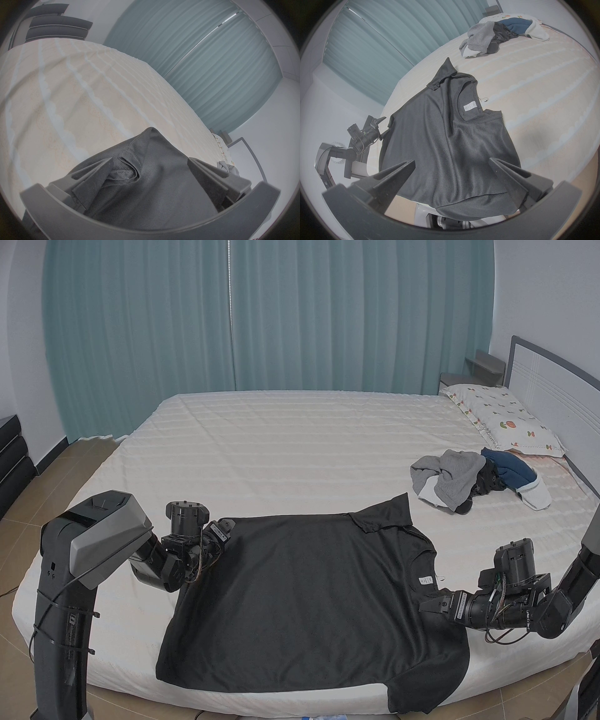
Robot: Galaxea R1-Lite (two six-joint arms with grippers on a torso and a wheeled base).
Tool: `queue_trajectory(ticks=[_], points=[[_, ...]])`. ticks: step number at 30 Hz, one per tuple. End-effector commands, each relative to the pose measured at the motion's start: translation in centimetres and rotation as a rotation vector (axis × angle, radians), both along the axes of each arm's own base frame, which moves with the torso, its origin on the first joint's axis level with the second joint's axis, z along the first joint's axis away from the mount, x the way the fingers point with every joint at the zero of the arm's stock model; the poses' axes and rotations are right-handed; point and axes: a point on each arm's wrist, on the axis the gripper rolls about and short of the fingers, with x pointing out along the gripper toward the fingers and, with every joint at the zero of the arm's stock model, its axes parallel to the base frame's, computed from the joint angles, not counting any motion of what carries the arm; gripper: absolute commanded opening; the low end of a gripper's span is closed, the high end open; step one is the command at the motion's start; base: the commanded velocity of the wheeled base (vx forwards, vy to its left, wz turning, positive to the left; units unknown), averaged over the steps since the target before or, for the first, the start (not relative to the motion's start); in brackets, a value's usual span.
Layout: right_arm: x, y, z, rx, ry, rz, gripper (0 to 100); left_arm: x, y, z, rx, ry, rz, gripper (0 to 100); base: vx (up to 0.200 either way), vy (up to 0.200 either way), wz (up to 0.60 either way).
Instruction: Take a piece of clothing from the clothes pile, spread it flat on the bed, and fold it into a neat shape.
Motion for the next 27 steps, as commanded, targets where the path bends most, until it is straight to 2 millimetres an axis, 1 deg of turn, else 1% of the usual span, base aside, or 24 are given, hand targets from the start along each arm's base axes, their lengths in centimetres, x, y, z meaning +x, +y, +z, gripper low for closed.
queue_trajectory(ticks=[1, 9, 13, 16, 19, 20, 22, 27], points=[[0.0, 0.0, -0.1, -0.001, 0.002, 0.001, 100, 0.0, 0.0, -0.1, 0.0, 0.002, 0.0, 0, 0.0, 0.0, 0.0], [-0.2, 0.2, -0.1, -0.001, 0.007, 0.008, 100, 0.5, 0.4, 0.2, 0.01, -0.019, 0.035, 0, 0.0, 0.0, 0.0], [-0.2, 0.2, -0.1, -0.001, 0.006, 0.008, 100, 1.0, 1.2, 0.5, 0.021, -0.044, 0.085, 0, 0.0, 0.0, 0.0], [-0.1, 0.2, -0.3, -0.003, 0.011, 0.007, 100, 1.7, 2.0, 1.1, 0.016, -0.117, 0.13, 0, 0.0, 0.0, 0.0], [-0.1, 0.3, -0.3, -0.002, 0.006, 0.01, 100, 2.3, 2.8, 0.9, 0.007, -0.175, 0.149, 0, 0.0, 0.0, 0.0], [-0.1, 0.3, -0.3, -0.003, 0.005, 0.011, 100, 2.3, 2.8, 0.9, 0.006, -0.178, 0.15, 0, 0.0, 0.0, 0.0], [-0.1, 0.3, -0.3, -0.001, 0.004, 0.011, 100, 3.1, 3.4, 0.3, 0.008, -0.193, 0.167, 0, 0.0, 0.0, 0.0], [-0.1, 0.7, -0.2, 0.02, 0.011, 0.002, 100, 4.3, 4.6, 0.1, 0.029, -0.228, 0.236, 0, 0.0, 0.0, 0.0]])
